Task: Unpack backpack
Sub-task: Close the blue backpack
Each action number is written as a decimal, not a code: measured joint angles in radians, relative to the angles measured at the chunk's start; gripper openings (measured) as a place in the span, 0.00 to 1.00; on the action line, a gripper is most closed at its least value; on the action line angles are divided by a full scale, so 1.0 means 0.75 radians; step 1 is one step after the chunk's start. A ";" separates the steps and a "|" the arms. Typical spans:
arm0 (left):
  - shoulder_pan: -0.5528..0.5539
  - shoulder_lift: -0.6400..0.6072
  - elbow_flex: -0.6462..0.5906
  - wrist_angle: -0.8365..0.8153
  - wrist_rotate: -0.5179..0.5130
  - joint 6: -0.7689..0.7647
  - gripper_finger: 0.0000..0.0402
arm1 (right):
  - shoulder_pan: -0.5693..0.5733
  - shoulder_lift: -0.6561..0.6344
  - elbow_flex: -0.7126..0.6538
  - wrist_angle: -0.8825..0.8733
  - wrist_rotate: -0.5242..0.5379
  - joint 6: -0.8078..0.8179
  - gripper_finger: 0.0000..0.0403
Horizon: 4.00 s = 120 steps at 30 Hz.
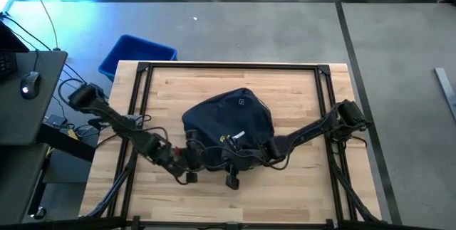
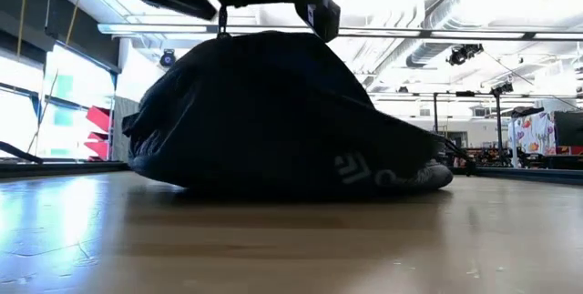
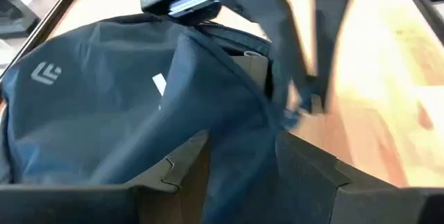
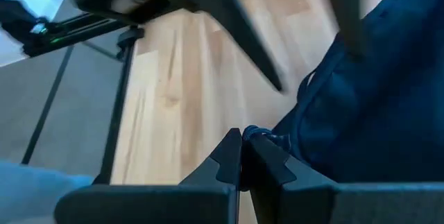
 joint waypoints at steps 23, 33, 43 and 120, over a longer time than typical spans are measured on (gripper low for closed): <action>0.033 0.205 0.031 0.152 0.321 -0.055 0.02 | 0.053 0.000 0.001 -0.281 -0.003 0.181 0.00; -0.098 0.164 0.086 -0.186 0.249 -0.155 0.00 | 0.134 -0.001 -0.131 -0.708 0.019 0.435 0.00; -0.104 0.163 0.086 0.050 0.193 -0.171 0.01 | 0.159 -0.003 -0.075 -0.438 -0.016 0.303 0.00; -0.134 0.396 0.244 -0.154 0.060 0.065 0.00 | 0.103 0.002 -0.137 -0.399 -0.014 0.395 0.00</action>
